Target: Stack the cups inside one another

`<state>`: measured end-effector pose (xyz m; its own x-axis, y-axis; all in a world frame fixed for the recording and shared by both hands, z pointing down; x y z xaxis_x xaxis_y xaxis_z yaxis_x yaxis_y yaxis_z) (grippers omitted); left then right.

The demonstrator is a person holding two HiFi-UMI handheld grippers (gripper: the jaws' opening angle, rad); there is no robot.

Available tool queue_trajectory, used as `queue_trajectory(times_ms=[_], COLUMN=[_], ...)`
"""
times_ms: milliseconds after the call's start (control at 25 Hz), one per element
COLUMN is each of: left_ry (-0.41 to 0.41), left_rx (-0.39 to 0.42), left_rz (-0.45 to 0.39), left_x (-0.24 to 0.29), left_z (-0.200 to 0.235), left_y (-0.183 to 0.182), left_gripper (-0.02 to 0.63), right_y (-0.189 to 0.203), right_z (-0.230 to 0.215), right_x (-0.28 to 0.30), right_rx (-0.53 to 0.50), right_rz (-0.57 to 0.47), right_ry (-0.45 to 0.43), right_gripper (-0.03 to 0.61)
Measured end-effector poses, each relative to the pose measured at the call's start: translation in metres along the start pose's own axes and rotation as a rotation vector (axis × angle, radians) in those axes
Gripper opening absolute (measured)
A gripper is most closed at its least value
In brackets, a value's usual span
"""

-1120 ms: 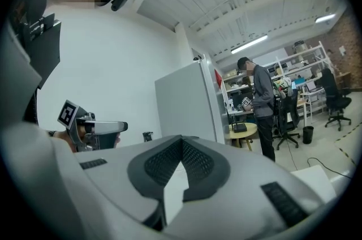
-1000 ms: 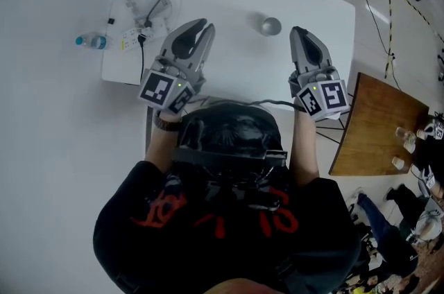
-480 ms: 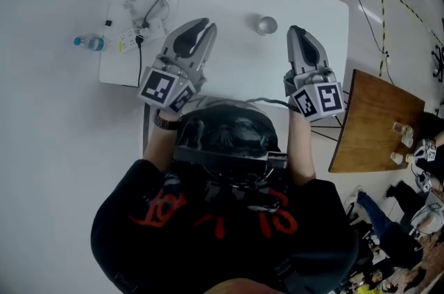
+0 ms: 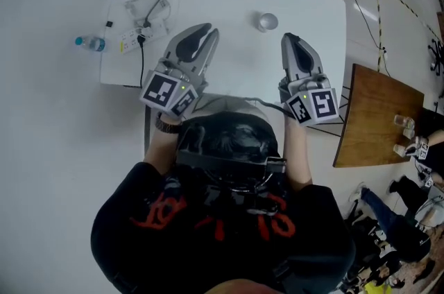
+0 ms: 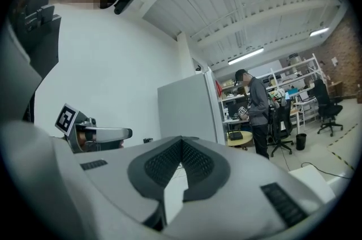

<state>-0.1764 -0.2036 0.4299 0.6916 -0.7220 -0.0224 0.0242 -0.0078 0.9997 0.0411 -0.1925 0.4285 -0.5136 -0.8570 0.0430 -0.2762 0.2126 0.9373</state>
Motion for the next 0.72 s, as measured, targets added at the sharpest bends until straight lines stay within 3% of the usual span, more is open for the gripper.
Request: queue_trajectory(times_ms=[280,720], left_ry=[-0.018,-0.027], left_rx=[0.003,0.023], left_rz=[-0.017,0.024], left_x=[-0.013,-0.022], left_z=[-0.022,-0.1], left_y=[0.004,-0.001], left_gripper=[0.071,0.071], right_y=[0.01,-0.005], right_z=[0.007,-0.007], right_x=[-0.03,-0.101], right_rx=[0.016,0.036], right_rz=[0.001,-0.053], right_ry=[0.001,0.007], right_gripper=[0.002,0.002])
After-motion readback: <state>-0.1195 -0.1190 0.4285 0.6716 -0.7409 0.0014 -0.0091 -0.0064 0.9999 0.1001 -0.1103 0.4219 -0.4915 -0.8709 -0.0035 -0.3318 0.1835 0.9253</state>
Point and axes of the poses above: the fingertips, and each gripper's own axes: x forward along the fingers, z to its left, y out of its underside, the point moved 5 cm from there along -x, backward along the fingers, and after that the axes turned 12 degrees about x, right-handed, at the moved point
